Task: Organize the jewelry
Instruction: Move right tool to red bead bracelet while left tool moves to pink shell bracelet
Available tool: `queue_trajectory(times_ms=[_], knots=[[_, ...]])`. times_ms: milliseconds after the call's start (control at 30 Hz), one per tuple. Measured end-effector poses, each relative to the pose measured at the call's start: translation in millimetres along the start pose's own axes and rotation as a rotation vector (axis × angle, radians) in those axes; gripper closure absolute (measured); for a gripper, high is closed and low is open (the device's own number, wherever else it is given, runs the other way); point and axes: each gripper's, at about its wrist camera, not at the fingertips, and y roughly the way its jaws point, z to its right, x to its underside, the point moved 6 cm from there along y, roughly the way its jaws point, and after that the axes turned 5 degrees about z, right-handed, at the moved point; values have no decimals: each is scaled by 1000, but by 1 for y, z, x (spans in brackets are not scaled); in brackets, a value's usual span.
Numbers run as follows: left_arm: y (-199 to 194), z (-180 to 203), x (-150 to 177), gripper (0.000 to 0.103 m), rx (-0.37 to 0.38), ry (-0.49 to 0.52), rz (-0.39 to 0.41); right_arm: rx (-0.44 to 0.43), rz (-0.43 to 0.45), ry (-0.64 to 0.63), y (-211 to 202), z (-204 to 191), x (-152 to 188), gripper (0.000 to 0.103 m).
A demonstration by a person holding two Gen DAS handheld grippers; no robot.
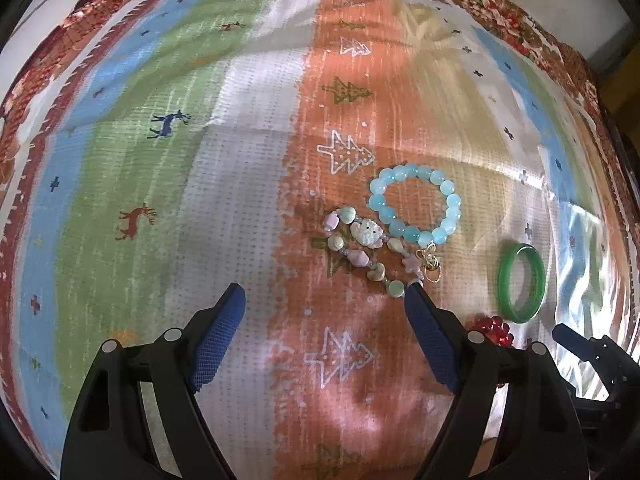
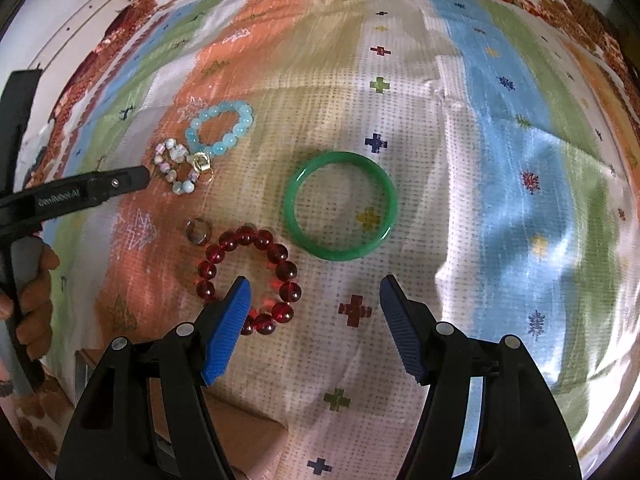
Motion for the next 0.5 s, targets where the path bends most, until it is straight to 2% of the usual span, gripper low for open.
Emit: queue_trajectory(times_ms=[500], knots=[[21,5,-9,22,-23,25,-22,5,-55,-11,22,-1,4,37]])
